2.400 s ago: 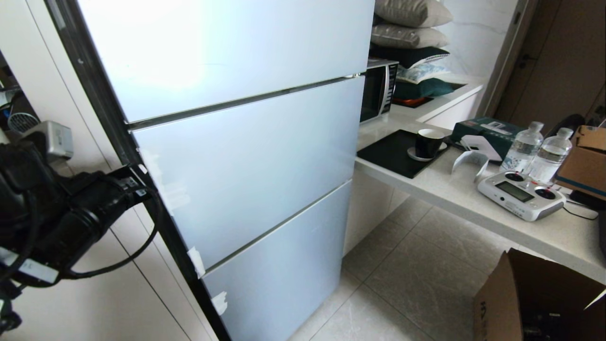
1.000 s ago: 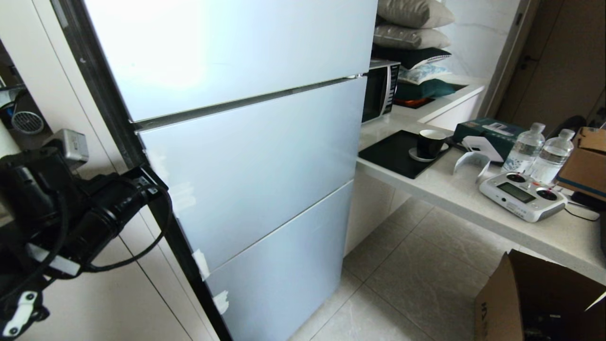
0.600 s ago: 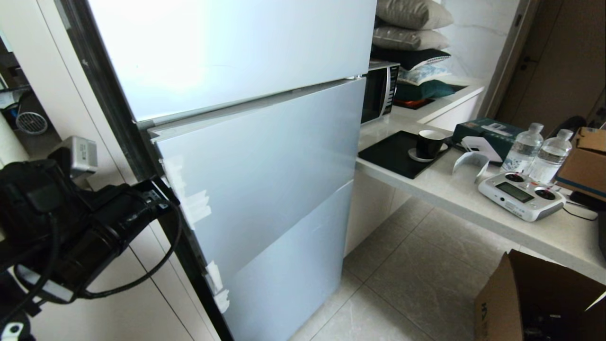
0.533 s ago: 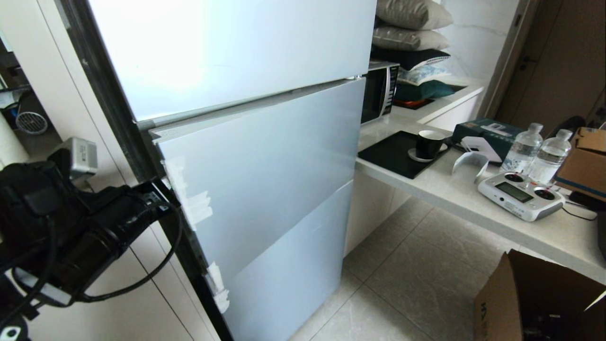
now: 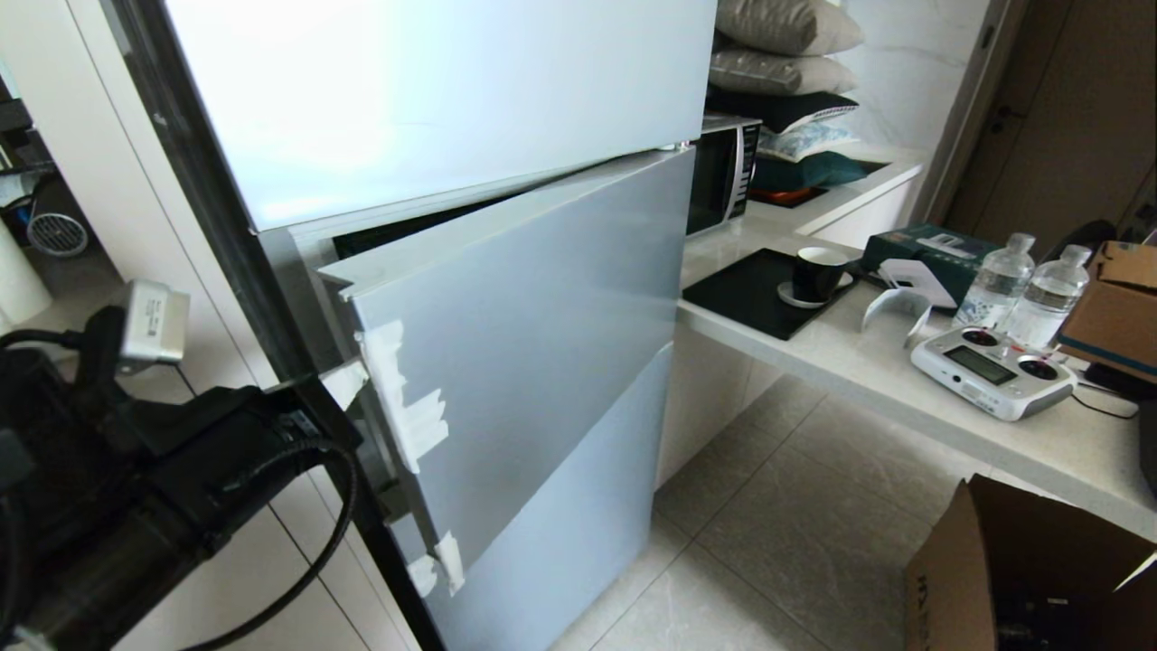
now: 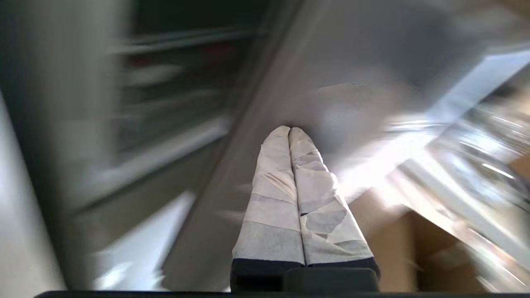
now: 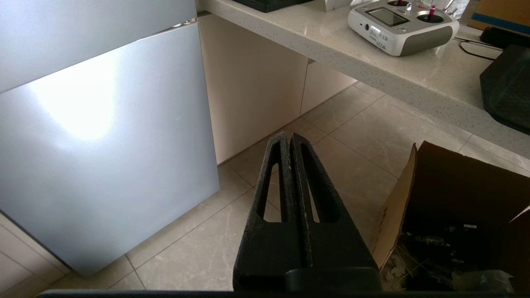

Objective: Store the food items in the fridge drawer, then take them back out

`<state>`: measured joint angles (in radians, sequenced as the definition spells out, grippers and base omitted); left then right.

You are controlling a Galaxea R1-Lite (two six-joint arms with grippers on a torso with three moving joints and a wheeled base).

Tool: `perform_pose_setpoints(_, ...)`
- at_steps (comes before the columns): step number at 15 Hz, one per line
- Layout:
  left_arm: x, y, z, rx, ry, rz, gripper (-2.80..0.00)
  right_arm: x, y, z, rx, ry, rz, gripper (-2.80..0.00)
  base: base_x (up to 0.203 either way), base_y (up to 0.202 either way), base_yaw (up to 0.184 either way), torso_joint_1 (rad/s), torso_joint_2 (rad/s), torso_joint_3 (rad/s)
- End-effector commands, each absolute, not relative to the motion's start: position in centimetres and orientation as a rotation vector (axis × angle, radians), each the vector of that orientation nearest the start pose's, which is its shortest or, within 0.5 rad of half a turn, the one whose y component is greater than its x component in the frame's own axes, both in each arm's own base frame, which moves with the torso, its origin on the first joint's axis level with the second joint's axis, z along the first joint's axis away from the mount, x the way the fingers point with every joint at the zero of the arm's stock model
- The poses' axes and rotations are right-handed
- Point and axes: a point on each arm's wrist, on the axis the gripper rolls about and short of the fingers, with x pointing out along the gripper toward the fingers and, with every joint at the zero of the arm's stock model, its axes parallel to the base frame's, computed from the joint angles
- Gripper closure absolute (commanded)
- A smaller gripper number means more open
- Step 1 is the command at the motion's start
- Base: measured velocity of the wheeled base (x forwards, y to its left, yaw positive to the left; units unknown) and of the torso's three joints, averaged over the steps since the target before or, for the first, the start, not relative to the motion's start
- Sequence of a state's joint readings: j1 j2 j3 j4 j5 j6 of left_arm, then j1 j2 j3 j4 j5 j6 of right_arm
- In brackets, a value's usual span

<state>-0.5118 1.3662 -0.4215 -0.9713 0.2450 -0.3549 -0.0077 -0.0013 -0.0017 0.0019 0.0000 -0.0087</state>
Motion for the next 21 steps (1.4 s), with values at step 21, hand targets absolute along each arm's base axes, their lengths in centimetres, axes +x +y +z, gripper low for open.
perform_pose_setpoints(21, 0.8, 0.5, 21.3, -0.022, -0.090, 0.200, 0.00, -2.3, 0.0, 7.6, -0.011, -0.001, -0.008, 0.00, 0.000, 0.000, 0.000, 0.000, 0.00, 0.000)
